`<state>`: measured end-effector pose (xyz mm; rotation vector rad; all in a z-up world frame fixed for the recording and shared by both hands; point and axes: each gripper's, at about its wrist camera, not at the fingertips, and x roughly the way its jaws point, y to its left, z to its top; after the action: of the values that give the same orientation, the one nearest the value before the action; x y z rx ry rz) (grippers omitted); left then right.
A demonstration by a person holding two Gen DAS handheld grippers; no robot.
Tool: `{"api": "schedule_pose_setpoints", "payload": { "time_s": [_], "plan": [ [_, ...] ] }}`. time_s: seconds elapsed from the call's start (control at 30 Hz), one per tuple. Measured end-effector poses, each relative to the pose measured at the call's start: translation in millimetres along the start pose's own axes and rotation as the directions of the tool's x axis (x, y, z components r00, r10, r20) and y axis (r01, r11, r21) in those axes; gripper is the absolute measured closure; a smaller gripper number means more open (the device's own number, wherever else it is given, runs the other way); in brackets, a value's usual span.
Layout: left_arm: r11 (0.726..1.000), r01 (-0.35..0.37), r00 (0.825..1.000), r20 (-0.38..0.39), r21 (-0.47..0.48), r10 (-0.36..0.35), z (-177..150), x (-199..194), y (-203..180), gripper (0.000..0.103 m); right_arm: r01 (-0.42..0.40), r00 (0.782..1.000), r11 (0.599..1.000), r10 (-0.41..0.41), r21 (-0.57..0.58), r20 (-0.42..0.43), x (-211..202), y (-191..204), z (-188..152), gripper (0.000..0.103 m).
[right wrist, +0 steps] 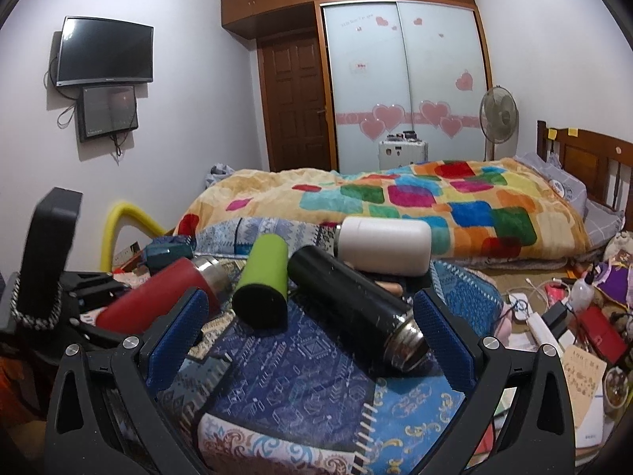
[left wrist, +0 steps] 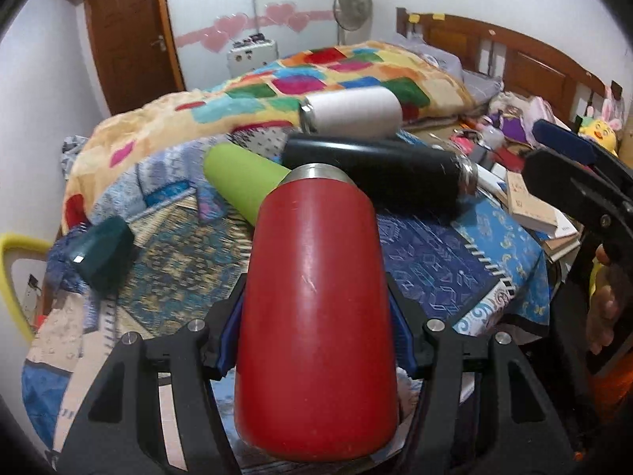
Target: Flip cup upright
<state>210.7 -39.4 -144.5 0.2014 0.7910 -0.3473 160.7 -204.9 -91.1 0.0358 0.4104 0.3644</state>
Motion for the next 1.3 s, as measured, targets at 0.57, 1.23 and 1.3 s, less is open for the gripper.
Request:
{"api": "schedule_pose_setpoints", "payload": {
  "time_s": [0.57, 1.23, 1.3],
  "plan": [
    [0.996, 0.065, 0.995, -0.079, 0.056, -0.061, -3, 47, -27, 0.041, 0.021, 0.996, 1.0, -0.019, 0.019, -0.093, 11, -16, -22, 0.0],
    [0.992, -0.104, 0.994, 0.019, -0.07, 0.105, -2, 5, 63, 0.014, 0.031, 0.986, 0.999, -0.024, 0.037, -0.168, 41, -20, -30, 0.0],
    [0.991, -0.105, 0.994, -0.005, -0.082, 0.105, -11, 11, 72, 0.014, 0.011, 0.981, 0.999, -0.004, 0.034, -0.194, 50, -14, -36, 0.0]
  ]
}}
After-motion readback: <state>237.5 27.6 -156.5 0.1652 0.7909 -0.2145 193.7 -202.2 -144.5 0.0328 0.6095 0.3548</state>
